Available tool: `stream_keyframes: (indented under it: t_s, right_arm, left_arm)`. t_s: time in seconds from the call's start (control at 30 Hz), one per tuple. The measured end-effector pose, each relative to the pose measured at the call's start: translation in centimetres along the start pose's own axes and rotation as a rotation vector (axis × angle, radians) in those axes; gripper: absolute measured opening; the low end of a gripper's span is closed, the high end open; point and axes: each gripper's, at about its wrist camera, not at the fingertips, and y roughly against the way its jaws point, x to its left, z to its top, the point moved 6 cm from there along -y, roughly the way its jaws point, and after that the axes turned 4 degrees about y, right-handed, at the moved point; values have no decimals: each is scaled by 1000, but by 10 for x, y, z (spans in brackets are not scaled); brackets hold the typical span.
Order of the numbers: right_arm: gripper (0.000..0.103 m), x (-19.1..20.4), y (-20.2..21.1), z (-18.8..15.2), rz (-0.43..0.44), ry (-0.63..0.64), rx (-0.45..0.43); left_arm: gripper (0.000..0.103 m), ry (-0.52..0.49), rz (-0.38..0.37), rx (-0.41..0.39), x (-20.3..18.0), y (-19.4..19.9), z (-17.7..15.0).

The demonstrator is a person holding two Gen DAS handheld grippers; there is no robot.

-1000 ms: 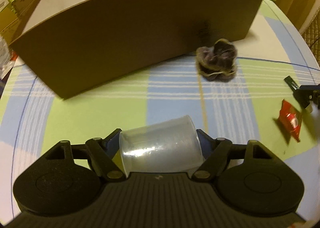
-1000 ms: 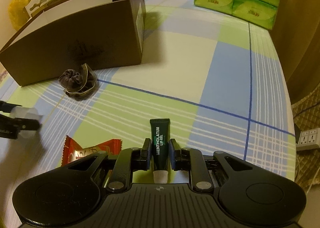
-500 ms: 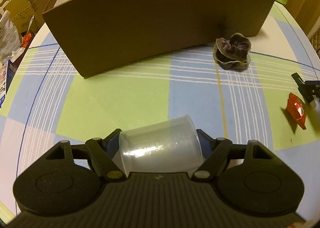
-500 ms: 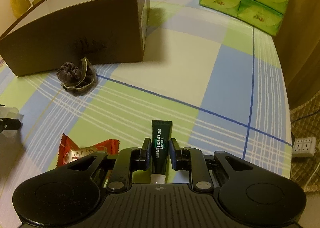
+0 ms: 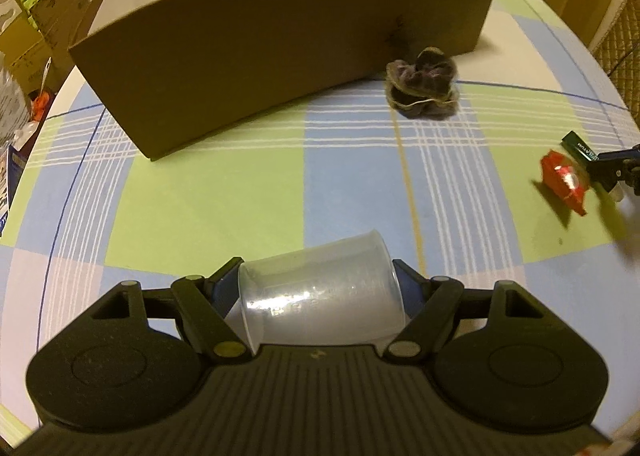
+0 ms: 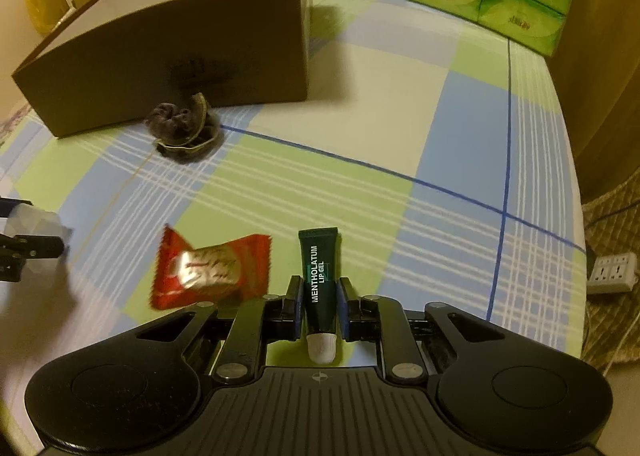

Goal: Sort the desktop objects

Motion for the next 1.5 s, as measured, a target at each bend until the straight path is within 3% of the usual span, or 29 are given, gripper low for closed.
stream_keyframes:
  t_s: [0.53,0.87,1.23,1.5]
  right_arm:
    - [14,64,48,44,165,85,-120]
    - [14,90,52,84,205,124,-180]
    - [14,113,49,157,234,152,-257]
    - [14,121,19,224,226,108,-258]
  left_arm:
    - [75,-5,-45,-160,-3,63,34]
    - [75,18,-41,-249,22,88,69]
    - [75,-15,-29,-338,55,94,131]
    - [75,5,-57,-336,81,70,185]
